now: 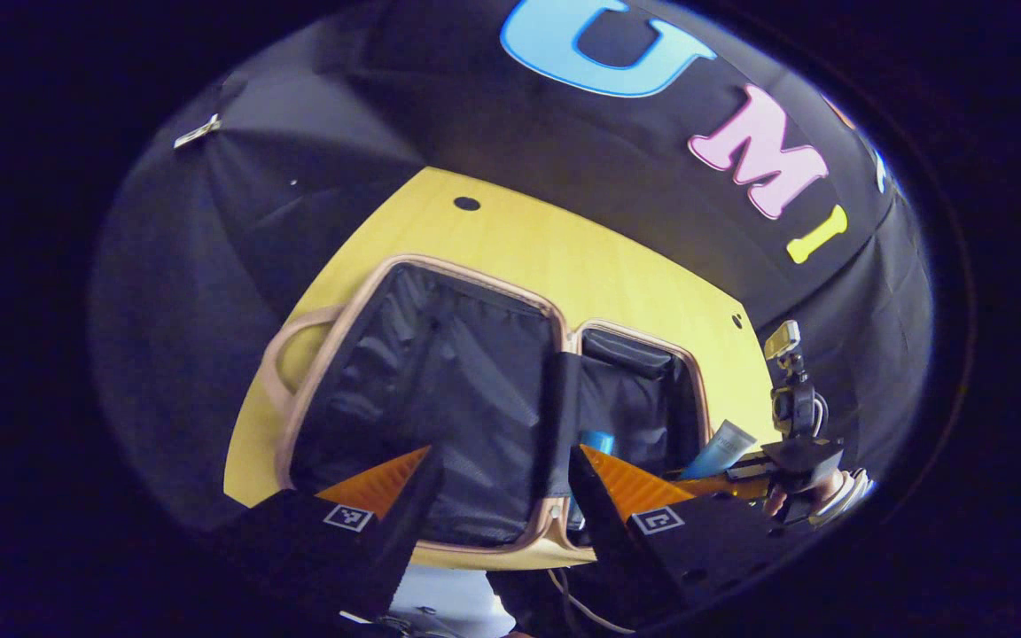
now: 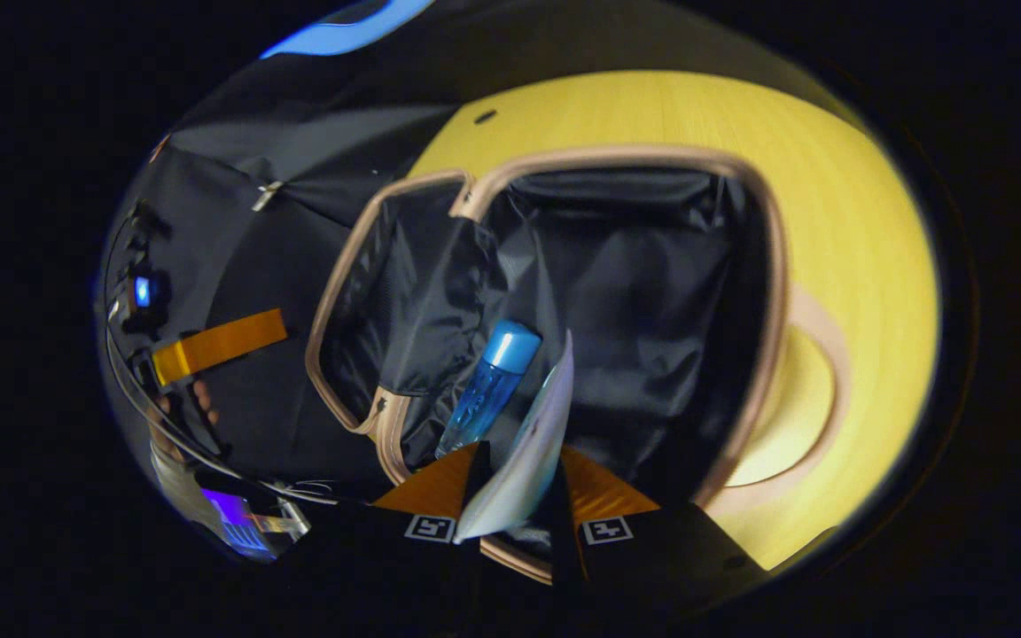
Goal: First open the suitcase, pack the skin care products into it, and then close the suitcase.
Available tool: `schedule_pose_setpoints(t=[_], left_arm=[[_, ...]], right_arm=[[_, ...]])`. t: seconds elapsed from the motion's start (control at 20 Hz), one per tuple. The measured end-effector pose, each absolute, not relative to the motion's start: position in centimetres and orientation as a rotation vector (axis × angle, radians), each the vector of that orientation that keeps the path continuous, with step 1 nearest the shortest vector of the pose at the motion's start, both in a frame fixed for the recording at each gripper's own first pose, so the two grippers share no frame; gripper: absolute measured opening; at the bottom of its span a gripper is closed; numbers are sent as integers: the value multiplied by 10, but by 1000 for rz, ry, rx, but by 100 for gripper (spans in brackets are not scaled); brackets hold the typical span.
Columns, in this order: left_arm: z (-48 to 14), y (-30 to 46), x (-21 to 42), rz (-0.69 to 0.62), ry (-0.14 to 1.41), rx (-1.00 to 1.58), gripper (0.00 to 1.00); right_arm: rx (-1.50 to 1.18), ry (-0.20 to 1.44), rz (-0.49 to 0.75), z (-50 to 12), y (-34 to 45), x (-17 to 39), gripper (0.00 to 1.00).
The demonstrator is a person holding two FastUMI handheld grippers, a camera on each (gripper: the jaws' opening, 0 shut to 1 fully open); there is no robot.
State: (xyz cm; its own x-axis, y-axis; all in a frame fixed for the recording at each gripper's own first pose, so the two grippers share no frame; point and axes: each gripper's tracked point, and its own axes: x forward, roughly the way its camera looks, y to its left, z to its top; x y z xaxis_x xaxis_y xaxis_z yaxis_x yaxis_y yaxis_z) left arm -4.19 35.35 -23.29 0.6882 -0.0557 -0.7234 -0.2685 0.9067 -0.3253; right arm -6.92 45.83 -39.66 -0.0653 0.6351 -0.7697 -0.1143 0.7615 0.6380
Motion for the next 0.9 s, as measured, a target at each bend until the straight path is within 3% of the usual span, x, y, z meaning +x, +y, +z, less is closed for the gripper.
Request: schedule_pose_setpoints(t=[0.2, 0.4, 0.45, 0.5, 0.6, 0.7, 0.75, 0.8, 0.85, 0.9], left_arm=[[-249, 397, -71, 211, 797, -543, 90], [-263, 418, -82, 261, 806, -601, 90], [-266, 421, -81, 266, 810, -607, 90], [-269, 424, -77, 270, 813, -612, 90], [-271, 436, -68, 279, 815, -598, 90], [-274, 445, -60, 289, 821, -596, 90], [-276, 452, -54, 295, 820, -593, 90], [-277, 460, -52, 302, 825, -587, 90], [-277, 472, -48, 313, 828, -578, 90], [-277, 483, -44, 327, 828, -568, 90]], right_arm=[[467, 1706, 560, -429, 465, -91, 37], [529, 1779, 512, -431, 467, -91, 41], [539, 1782, 496, -430, 468, -89, 36], [570, 1780, 495, -425, 472, -88, 48], [568, 1754, 496, -411, 476, -86, 85], [559, 1728, 520, -398, 476, -87, 96], [556, 1699, 541, -389, 474, -84, 96], [559, 1665, 566, -381, 474, -83, 96], [560, 1628, 592, -372, 472, -80, 86], [558, 1591, 616, -364, 467, -77, 96]])
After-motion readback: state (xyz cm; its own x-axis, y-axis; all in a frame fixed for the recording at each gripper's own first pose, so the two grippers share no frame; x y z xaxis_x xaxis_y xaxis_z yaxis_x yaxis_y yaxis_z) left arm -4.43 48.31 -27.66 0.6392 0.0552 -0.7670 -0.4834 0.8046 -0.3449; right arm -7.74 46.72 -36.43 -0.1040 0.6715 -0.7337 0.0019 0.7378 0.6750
